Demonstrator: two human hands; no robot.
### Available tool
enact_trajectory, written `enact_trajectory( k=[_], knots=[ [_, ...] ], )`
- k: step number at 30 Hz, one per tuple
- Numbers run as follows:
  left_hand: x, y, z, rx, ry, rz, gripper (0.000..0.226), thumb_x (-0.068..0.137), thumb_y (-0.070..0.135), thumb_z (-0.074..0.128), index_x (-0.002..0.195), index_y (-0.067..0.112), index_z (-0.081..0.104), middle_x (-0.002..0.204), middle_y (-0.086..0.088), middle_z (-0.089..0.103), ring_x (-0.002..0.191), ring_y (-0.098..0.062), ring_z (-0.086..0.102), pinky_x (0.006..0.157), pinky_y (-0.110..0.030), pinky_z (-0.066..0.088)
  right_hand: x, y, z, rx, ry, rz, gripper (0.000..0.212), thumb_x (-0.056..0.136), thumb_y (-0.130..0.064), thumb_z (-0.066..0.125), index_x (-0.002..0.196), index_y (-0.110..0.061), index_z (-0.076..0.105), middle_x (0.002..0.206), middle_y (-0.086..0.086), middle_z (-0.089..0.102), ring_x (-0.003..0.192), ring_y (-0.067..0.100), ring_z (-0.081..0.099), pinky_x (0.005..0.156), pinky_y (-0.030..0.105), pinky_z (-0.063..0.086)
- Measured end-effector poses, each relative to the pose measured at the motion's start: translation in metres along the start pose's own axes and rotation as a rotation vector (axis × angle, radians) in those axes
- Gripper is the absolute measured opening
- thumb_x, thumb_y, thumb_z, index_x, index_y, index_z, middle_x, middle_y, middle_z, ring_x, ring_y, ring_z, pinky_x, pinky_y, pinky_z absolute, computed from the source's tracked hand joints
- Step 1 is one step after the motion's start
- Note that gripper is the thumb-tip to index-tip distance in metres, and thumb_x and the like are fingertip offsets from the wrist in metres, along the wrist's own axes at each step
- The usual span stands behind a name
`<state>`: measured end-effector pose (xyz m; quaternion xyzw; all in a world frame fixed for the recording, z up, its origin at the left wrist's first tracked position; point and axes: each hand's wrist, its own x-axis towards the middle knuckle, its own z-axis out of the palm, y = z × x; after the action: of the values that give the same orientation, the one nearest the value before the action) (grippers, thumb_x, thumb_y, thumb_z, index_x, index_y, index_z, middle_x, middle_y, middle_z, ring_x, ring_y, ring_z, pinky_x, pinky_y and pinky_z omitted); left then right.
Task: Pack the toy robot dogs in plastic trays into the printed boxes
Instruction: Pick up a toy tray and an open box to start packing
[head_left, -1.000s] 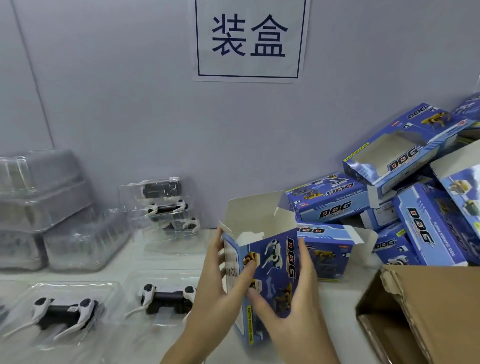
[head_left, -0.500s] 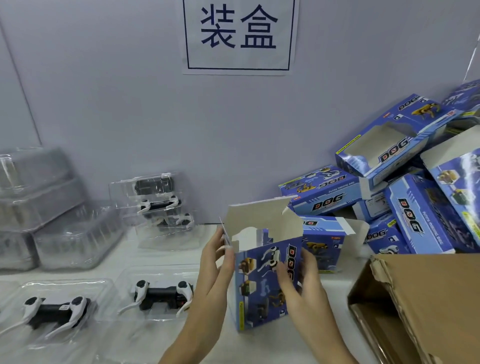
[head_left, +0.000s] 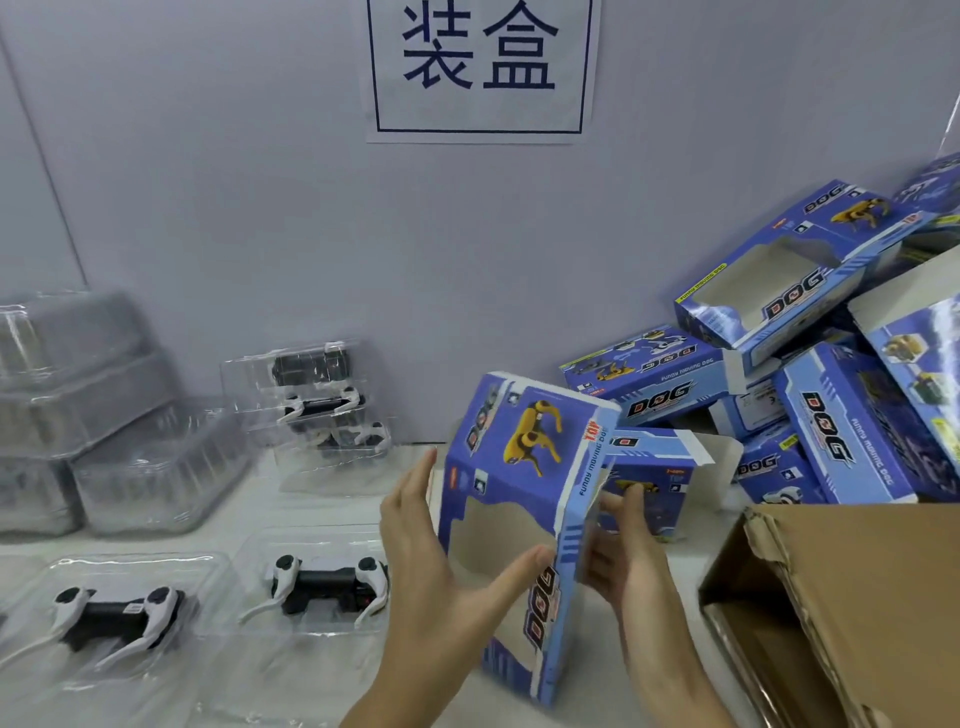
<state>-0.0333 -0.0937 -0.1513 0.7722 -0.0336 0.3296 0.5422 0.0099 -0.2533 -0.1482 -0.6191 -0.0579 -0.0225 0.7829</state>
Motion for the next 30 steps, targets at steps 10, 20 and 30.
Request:
enact_trajectory(
  k=[10, 20, 30],
  knots=[
    [0.000, 0.008, 0.001, -0.177, -0.122, -0.032, 0.075, 0.087, 0.048, 0.080, 0.148, 0.044, 0.037, 0.145, 0.010, 0.061, 0.134, -0.015, 0.059, 0.111, -0.048, 0.049, -0.017, -0.006, 0.007, -0.184, -0.195, -0.167, 0.073, 0.067, -0.085, 0.068, 0.132, -0.056, 0.053, 0.120, -0.029, 0.069, 0.113, -0.007, 0.064, 0.083, 0.006, 0.050],
    [0.031, 0.020, -0.041, 0.165, -0.241, -0.040, 0.082, 0.085, 0.085, 0.038, 0.157, 0.049, 0.024, 0.150, 0.027, 0.043, 0.140, 0.005, 0.041, 0.109, -0.035, 0.049, -0.013, -0.010, -0.006, -0.064, -0.065, -0.236, 0.062, 0.090, -0.041, 0.075, 0.141, -0.058, 0.044, 0.135, -0.013, 0.066, 0.123, 0.010, 0.065, 0.106, 0.045, 0.054],
    [0.025, -0.022, -0.069, 1.280, -0.737, -0.216, 0.109, 0.093, 0.077, 0.048, 0.162, 0.030, -0.022, 0.172, -0.014, -0.021, 0.160, -0.039, -0.014, 0.119, -0.073, 0.021, -0.013, -0.007, -0.002, -0.066, -0.093, -0.358, 0.073, 0.092, -0.019, 0.060, 0.145, -0.062, 0.035, 0.138, -0.006, 0.063, 0.120, 0.018, 0.068, 0.097, 0.038, 0.058]
  ],
)
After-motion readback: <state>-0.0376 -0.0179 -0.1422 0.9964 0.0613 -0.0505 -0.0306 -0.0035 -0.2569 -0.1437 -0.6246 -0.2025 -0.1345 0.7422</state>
